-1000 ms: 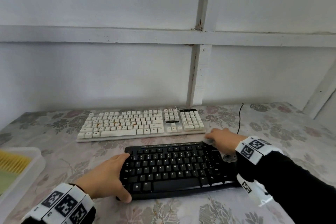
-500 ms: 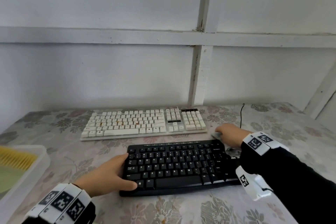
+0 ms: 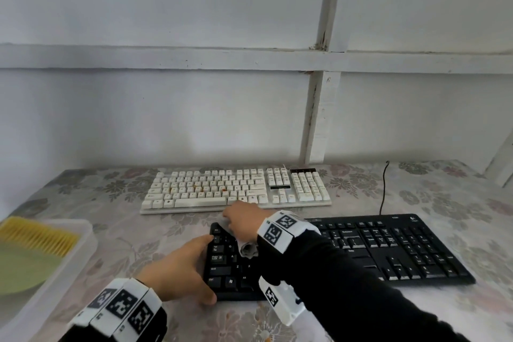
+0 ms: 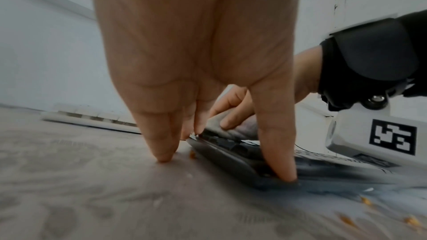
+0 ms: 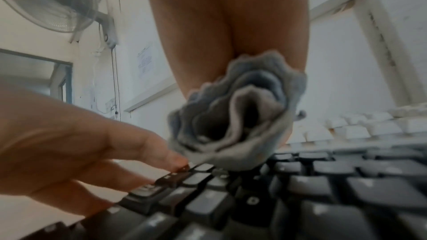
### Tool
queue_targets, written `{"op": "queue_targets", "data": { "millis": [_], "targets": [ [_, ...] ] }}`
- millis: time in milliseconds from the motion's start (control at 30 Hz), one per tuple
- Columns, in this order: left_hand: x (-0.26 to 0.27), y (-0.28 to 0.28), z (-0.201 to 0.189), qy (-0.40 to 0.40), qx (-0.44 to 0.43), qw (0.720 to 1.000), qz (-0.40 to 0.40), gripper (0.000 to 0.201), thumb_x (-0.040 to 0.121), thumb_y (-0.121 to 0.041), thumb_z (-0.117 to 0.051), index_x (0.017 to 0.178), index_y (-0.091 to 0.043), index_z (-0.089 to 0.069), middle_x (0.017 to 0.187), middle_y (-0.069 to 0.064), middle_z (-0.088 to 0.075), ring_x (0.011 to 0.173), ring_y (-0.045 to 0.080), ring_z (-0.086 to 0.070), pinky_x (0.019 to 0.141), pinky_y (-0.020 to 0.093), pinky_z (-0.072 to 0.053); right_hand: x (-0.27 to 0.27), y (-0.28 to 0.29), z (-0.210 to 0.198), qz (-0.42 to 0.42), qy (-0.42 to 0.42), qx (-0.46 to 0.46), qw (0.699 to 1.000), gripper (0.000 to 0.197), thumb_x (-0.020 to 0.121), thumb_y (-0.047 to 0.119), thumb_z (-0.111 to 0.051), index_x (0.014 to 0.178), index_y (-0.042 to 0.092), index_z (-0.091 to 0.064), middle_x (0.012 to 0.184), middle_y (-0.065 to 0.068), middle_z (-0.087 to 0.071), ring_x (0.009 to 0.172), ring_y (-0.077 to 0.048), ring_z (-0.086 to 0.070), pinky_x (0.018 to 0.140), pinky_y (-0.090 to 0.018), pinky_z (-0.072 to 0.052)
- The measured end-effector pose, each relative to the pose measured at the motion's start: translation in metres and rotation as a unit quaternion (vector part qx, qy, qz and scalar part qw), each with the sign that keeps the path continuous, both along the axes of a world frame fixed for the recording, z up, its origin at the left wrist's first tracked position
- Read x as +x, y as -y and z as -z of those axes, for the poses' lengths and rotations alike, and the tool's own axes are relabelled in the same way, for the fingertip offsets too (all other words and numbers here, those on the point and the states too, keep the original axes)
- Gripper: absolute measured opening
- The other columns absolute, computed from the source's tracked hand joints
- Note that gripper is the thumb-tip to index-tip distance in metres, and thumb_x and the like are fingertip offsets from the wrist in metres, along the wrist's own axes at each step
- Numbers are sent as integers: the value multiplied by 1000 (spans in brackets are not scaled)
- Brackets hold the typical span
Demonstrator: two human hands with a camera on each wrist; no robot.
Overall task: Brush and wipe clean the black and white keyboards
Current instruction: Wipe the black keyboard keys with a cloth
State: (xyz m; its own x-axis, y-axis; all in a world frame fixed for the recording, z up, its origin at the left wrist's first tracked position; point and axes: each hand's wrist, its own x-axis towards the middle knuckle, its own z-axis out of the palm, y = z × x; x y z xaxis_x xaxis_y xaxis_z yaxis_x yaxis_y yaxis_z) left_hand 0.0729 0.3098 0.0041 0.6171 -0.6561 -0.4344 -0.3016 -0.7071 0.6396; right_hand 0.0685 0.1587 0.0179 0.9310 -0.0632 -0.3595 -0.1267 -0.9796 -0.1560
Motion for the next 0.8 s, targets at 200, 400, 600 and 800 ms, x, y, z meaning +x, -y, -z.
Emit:
{"op": "queue_targets", "data": {
  "millis": [200, 400, 600, 800],
  "targets": [
    [3, -3, 7, -2, -6, 1000, -24, 95, 63, -4, -78, 139, -31, -28, 100, -27, -40, 100, 4, -46, 71, 8, -37, -16, 15, -3, 14, 11, 14, 1000, 25, 97, 9, -35, 98, 1, -59, 106, -15, -55, 98, -29, -54, 91, -38, -40],
    [4, -2, 8, 1, -11, 1000, -12, 96, 63, -4, -79, 140, -31, -27, 99, -31, -37, 97, 1, -46, 68, 6, -36, -37, 36, -6, 45, -3, -3, 999, 38, 101, 17, -27, 126, 6, -54, 124, -19, -49, 114, -31, -49, 108, -43, -33],
    [6, -2, 11, -5, -4, 1000, -14, 100, 62, -7, -80, 142, -30, -24, 105, -25, -42, 105, 8, -46, 79, 15, -37, -67, 91, -2, 89, 4, 19, 996, 24, 100, 19, -34, 96, 18, -58, 131, -14, -53, 102, -20, -51, 105, -39, -37],
    [9, -3, 14, -16, 5, 1000, -16, 105, 60, -9, -81, 143, -34, -22, 114, -17, -42, 108, 11, -49, 89, 22, -39, -86, 151, 9, 142, -3, 29, 989, 36, 97, 7, -41, 130, 15, -53, 131, -5, -55, 116, -21, -54, 96, -27, -40]
  ]
}}
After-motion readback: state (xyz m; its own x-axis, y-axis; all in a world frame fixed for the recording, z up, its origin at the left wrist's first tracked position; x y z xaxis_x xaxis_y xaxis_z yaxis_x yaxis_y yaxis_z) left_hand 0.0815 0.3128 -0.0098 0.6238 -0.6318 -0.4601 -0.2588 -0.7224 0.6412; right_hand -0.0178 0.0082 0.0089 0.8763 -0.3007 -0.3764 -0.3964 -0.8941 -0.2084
